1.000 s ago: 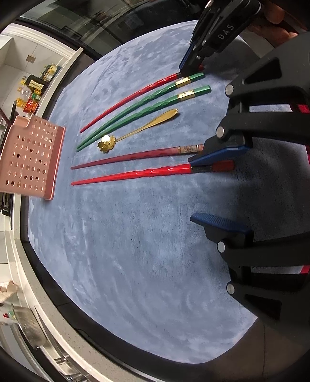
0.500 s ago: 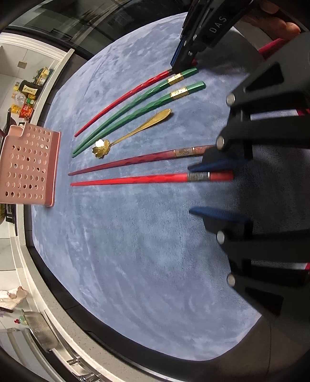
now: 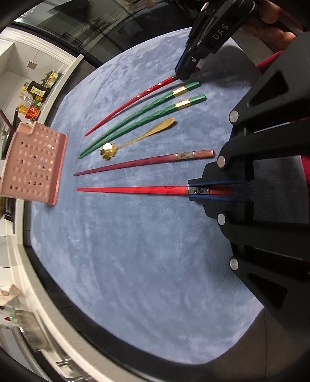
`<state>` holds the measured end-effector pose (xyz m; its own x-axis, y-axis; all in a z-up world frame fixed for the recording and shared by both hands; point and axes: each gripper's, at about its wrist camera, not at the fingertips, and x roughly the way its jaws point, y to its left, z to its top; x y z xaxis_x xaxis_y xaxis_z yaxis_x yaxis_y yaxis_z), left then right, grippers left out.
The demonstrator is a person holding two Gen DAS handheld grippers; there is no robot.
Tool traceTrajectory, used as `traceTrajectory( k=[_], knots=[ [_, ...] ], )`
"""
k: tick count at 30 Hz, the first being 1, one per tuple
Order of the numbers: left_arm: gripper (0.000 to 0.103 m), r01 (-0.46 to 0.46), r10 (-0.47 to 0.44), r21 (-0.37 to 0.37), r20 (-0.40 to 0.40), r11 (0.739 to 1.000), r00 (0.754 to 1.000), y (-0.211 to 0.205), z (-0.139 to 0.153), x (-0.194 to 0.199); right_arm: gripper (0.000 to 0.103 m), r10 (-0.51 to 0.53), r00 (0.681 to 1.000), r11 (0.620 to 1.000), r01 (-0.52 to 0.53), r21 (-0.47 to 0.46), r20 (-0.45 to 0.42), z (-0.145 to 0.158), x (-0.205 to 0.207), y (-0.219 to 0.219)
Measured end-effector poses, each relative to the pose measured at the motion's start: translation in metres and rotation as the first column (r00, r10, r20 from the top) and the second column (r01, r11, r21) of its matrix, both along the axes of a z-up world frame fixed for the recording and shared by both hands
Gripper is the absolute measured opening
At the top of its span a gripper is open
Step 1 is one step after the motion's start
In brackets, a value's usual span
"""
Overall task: Organize utensils
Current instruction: 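Lift both red chopsticks and carry them above the pink holder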
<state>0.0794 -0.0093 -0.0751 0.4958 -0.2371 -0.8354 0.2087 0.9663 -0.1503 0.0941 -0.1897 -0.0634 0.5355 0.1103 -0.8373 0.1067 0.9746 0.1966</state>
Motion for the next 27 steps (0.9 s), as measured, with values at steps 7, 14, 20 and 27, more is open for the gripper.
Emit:
traceTrajectory(
  k=[7, 14, 20, 27],
  knots=[
    [0.007, -0.019, 0.02, -0.012, 0.055, 1.0, 0.998, 0.01, 0.029, -0.001, 0.008, -0.014, 0.997, 1.0, 0.013, 0.015, 0.072, 0.03, -0.005, -0.006],
    [0.007, -0.033, 0.036, -0.021, 0.133, 0.999, 0.991, 0.016, 0.065, 0.004, 0.007, -0.044, 0.983, 0.999, 0.04, 0.026, 0.18, 0.075, -0.006, -0.015],
    [0.007, -0.046, 0.054, -0.042, 0.192, 0.998, 0.98, 0.023, 0.097, 0.015, 0.007, -0.076, 0.96, 0.997, 0.07, 0.034, 0.27, 0.114, -0.004, -0.028],
    [0.007, -0.07, 0.077, -0.034, 0.263, 0.997, 0.962, 0.028, 0.129, 0.033, 0.007, -0.103, 0.94, 0.994, 0.09, 0.054, 0.326, 0.144, 0.01, -0.042]
  ],
)
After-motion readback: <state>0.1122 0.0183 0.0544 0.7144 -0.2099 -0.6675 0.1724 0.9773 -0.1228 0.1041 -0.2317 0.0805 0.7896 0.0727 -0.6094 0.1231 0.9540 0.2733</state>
